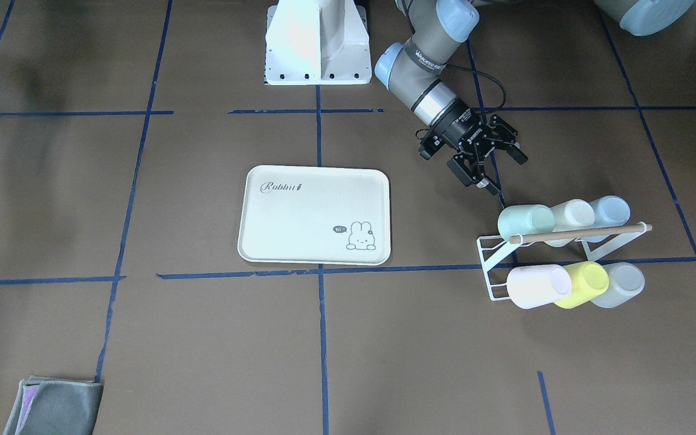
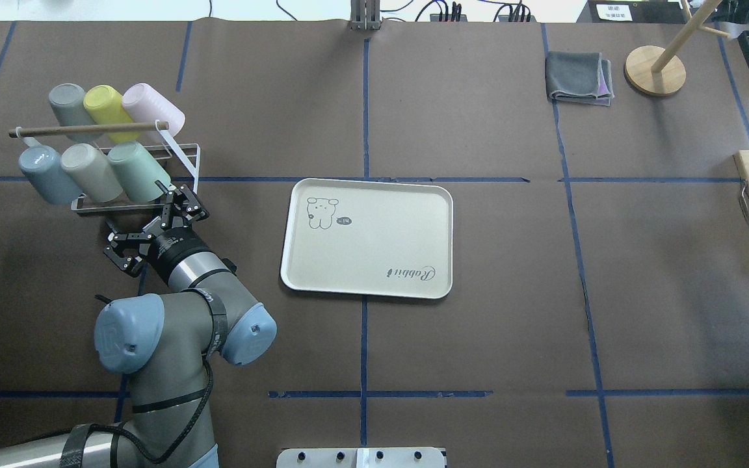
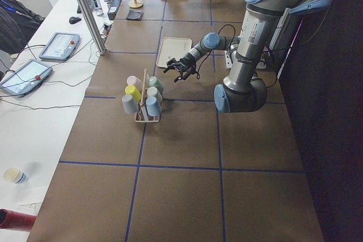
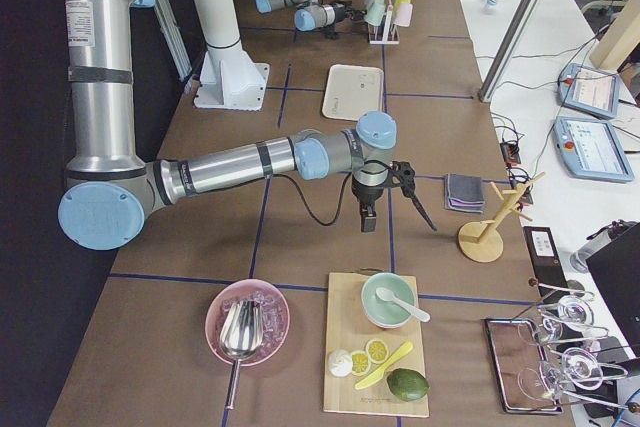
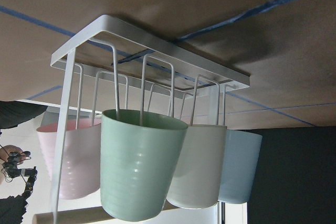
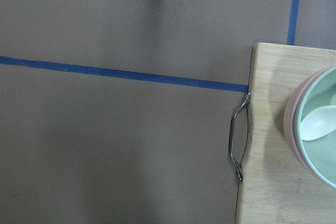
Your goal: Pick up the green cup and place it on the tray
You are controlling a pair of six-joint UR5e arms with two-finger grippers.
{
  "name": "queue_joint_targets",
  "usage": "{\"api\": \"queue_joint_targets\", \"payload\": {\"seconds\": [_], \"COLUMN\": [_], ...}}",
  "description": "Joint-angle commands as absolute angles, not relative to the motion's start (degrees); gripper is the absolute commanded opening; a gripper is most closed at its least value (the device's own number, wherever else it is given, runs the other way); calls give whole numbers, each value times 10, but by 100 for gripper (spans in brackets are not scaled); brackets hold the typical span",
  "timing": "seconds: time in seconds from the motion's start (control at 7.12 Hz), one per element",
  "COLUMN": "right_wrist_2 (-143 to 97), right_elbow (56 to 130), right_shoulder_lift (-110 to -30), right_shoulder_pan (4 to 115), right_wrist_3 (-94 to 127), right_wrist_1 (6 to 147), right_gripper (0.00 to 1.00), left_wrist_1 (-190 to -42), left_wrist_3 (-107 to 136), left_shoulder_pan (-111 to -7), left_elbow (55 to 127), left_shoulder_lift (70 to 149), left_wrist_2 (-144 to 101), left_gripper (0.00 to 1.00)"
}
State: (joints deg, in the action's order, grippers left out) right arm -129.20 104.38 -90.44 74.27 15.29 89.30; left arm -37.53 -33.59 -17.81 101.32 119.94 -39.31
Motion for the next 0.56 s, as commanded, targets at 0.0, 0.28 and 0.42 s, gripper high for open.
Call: {"api": "queue_joint_targets", "payload": {"seconds": [0.0, 0.28, 0.42], "right_wrist_2": [-1292, -1292, -1292], "right_elbow": [1043, 1044, 1044], "right_shoulder_lift": [-904, -904, -904], "right_shoulder_pan": [743, 743, 743], "right_wrist_3": [153, 153, 153], "right_wrist_1": [893, 893, 893], "right_gripper": [100, 100, 100], "left_wrist_1": [-402, -490, -508], "left_wrist_3": [-362, -396, -397], "left_shoulder_pan": [-194, -214, -216], "left_elbow": [991, 940, 920], "left_shoulder_lift": [1205, 1206, 1206], "left_wrist_2": [-371, -352, -352], "left_gripper": [100, 100, 100]}}
